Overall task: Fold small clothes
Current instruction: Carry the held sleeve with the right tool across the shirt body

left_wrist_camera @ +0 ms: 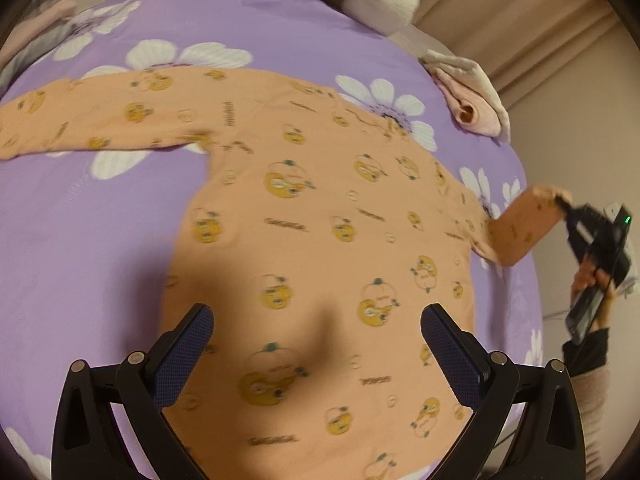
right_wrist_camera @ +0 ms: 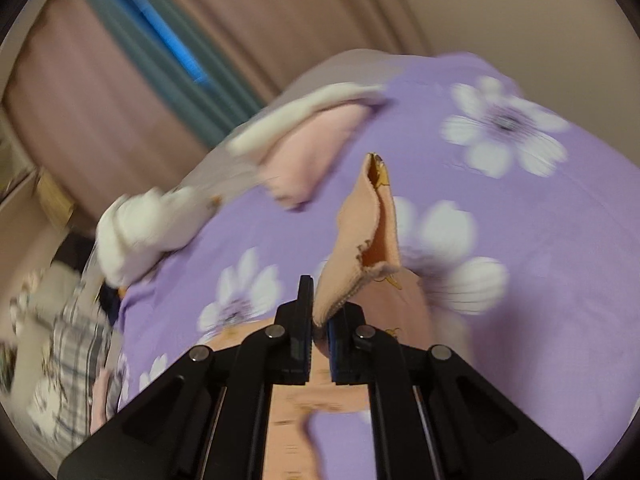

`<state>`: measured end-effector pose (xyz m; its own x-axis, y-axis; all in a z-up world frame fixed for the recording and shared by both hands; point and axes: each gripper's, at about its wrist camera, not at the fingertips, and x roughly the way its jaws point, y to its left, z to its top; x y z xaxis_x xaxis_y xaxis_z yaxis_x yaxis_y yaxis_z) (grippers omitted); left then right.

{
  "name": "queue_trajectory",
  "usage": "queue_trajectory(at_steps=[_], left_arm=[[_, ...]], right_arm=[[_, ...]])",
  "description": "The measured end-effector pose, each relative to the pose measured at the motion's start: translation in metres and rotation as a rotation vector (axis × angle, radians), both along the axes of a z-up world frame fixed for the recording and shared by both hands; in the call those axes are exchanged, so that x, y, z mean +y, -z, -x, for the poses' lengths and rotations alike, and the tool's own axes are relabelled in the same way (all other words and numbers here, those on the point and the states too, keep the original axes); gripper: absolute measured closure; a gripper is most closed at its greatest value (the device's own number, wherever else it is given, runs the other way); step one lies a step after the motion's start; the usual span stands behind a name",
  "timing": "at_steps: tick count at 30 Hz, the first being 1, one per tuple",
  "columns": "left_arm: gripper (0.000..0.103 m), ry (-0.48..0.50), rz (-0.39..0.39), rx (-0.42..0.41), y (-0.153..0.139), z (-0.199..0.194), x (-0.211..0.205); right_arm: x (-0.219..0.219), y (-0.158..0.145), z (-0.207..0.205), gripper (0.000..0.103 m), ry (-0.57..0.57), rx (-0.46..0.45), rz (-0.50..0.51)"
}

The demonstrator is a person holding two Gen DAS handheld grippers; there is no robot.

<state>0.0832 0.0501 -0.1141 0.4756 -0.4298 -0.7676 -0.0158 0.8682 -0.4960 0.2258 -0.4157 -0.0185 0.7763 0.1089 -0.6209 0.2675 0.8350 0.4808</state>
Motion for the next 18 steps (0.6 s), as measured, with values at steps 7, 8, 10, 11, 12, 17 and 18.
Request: queue_trajectory(at_steps=[7,8,10,11,12,17,18], left_arm=[[0.001,-0.062,0.006,0.0,0.002,0.012,0.04],[0.001,-0.075,0.001,-0.008,0.001,0.014,0.047],[0.001,-0.088,-0.005,-0.017,-0.001,0.015,0.055],[0.001,-0.098,-0.008,-0.025,-0.003,0.017,0.061],[0.001,-0.103,-0.01,-0.028,-0.004,0.018,0.064],[0.001,-0.124,-0.015,-0.043,-0.009,0.024,0.078],[0.001,-0.126,-0.015,-0.044,-0.009,0.025,0.08]], right_arm=[[0.156,-0.07,-0.048,0.096,-0.208,-0.034,0.145],[0.186,-0.07,-0.05,0.096,-0.241,-0.04,0.174],[0.226,-0.064,-0.038,0.096,-0.3,-0.043,0.229],[0.249,-0.064,-0.039,0.096,-0.326,-0.043,0.257],[0.242,-0.054,-0.039,0.096,-0.341,-0.042,0.277],[0.326,0.003,-0.053,0.096,-0.468,0.015,0.394],[0.34,0.014,-0.055,0.096,-0.489,0.031,0.427]])
